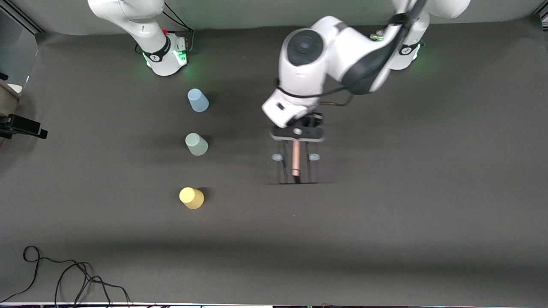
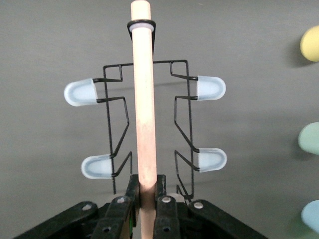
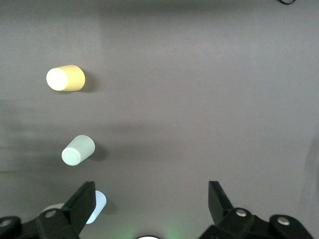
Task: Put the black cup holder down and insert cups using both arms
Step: 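Carry the rack with the left gripper and lower it mid-table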
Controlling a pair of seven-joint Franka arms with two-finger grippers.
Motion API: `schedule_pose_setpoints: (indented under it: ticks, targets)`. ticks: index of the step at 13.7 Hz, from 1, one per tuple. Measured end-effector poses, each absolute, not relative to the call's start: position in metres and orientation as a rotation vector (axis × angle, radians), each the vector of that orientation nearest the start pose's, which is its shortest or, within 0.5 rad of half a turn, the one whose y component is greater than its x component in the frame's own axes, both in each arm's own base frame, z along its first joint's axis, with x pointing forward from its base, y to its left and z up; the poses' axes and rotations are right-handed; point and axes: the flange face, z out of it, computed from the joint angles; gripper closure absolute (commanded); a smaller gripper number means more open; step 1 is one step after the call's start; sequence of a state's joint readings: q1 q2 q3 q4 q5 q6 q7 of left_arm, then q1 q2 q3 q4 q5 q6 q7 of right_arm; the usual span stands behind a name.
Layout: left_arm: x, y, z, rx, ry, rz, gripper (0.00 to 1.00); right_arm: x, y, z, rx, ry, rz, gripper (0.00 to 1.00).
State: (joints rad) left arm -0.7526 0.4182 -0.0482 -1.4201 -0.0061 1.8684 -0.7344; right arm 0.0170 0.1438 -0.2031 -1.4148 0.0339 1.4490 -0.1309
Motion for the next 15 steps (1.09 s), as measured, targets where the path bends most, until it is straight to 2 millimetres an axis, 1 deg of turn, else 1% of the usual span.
schedule_pose_setpoints:
  ticks: [1, 2, 4, 6, 9, 13, 15]
  targets:
    - [0.476, -0.504, 0.452, -3.183, 0.098, -0.024, 1.00, 0.577, -0.096, 0.606, -3.114, 0.082, 0.165, 0.00]
    - [0.473, -0.513, 0.441, -3.181, 0.102, -0.037, 1.00, 0.577, -0.096, 0.606, -3.114, 0.082, 0.166, 0.00]
    - [0.473, -0.526, 0.421, -3.182, 0.048, -0.054, 1.00, 0.577, -0.096, 0.606, -3.114, 0.081, 0.167, 0.00]
    - [0.477, -0.534, 0.404, -3.154, 0.002, -0.080, 1.00, 0.577, -0.096, 0.606, -3.114, 0.081, 0.167, 0.00]
    - [0.480, -0.545, 0.381, -3.147, -0.008, -0.103, 1.00, 0.577, -0.096, 0.606, -3.114, 0.081, 0.168, 0.00]
    - [0.482, -0.551, 0.353, -3.139, -0.011, -0.114, 1.00, 0.576, -0.095, 0.605, -3.111, 0.081, 0.187, 0.00]
    - [0.483, -0.552, 0.343, -3.131, -0.016, -0.113, 1.00, 0.576, -0.095, 0.605, -3.111, 0.081, 0.189, 0.00]
